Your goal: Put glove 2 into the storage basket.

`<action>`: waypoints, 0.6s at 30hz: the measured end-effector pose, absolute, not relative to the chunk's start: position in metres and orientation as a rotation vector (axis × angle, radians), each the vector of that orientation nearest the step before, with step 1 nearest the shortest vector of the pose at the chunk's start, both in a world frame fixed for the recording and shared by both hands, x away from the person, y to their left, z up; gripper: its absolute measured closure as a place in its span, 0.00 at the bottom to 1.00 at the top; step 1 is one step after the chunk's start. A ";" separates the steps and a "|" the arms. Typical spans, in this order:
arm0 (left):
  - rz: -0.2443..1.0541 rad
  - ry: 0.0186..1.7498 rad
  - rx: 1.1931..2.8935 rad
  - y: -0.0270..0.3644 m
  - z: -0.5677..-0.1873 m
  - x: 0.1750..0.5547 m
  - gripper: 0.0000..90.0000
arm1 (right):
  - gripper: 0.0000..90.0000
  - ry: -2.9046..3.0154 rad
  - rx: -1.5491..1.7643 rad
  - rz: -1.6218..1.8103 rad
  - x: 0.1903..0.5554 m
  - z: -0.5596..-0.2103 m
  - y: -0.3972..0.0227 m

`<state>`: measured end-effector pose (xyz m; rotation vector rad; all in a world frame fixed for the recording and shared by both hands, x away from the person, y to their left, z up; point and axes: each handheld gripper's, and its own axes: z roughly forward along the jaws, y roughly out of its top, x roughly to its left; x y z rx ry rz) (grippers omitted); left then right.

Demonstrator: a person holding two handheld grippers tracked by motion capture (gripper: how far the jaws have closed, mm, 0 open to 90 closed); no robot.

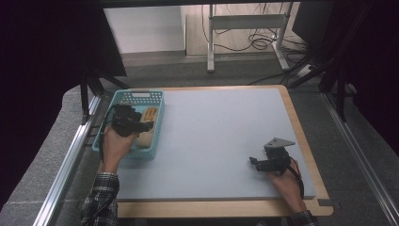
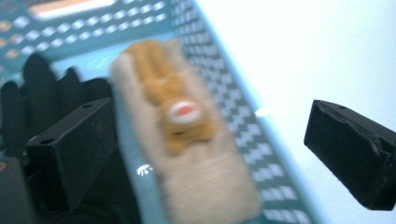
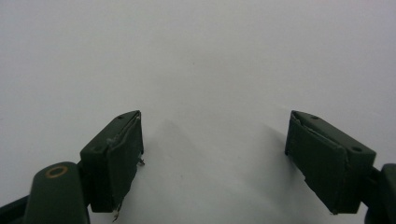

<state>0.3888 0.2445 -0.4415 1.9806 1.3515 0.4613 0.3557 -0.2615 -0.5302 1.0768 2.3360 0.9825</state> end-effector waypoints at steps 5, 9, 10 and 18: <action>0.442 1.245 2.006 0.218 -0.438 0.374 0.02 | 0.21 2.336 1.077 0.982 0.356 -0.530 -0.261; 0.424 1.163 2.030 0.197 -0.443 0.362 0.02 | 0.21 2.336 1.076 0.982 0.356 -0.530 -0.261; 0.424 1.144 2.033 0.191 -0.446 0.358 0.02 | 0.21 2.336 1.076 0.982 0.356 -0.530 -0.261; 0.376 1.019 2.065 0.153 -0.474 0.338 0.02 | 0.21 2.336 1.076 0.983 0.356 -0.530 -0.261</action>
